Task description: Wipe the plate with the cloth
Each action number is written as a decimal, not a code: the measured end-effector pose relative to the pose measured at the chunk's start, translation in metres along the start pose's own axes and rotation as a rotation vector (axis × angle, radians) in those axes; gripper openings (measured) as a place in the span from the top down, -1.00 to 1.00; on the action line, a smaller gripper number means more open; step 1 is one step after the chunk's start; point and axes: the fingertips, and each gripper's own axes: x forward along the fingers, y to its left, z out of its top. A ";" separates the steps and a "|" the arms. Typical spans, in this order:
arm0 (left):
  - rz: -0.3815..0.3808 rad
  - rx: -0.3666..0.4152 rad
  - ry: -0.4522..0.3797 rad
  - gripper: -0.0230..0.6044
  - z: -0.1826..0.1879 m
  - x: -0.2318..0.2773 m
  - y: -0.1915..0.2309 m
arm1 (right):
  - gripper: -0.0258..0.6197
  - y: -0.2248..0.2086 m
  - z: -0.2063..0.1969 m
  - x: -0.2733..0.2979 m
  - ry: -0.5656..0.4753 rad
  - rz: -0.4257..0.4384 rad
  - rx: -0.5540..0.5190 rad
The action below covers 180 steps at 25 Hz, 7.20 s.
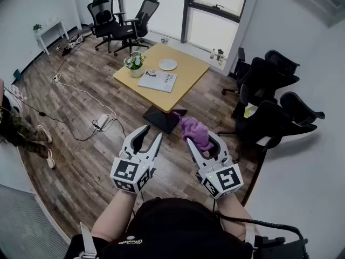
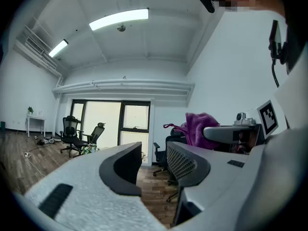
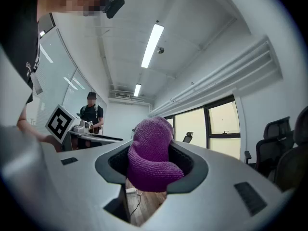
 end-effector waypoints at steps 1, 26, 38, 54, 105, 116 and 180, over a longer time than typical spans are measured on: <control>0.006 0.004 -0.003 0.39 0.001 0.000 0.000 | 0.36 -0.002 0.000 0.000 0.002 0.000 -0.001; 0.079 -0.012 0.047 0.39 -0.028 0.054 -0.021 | 0.36 -0.073 -0.033 -0.013 0.020 0.043 0.089; 0.087 -0.015 0.031 0.39 -0.022 0.116 0.047 | 0.36 -0.106 -0.042 0.077 0.039 0.060 0.083; -0.025 -0.004 0.029 0.39 -0.003 0.218 0.224 | 0.36 -0.127 -0.039 0.287 0.050 -0.009 0.039; 0.075 -0.072 0.212 0.49 -0.067 0.473 0.366 | 0.36 -0.316 -0.131 0.518 0.212 0.065 0.137; 0.083 -0.172 0.386 0.49 -0.171 0.494 0.390 | 0.36 -0.317 -0.245 0.541 0.429 0.095 0.225; 0.103 -0.246 0.470 0.50 -0.235 0.518 0.431 | 0.36 -0.411 -0.428 0.712 0.841 0.318 -0.453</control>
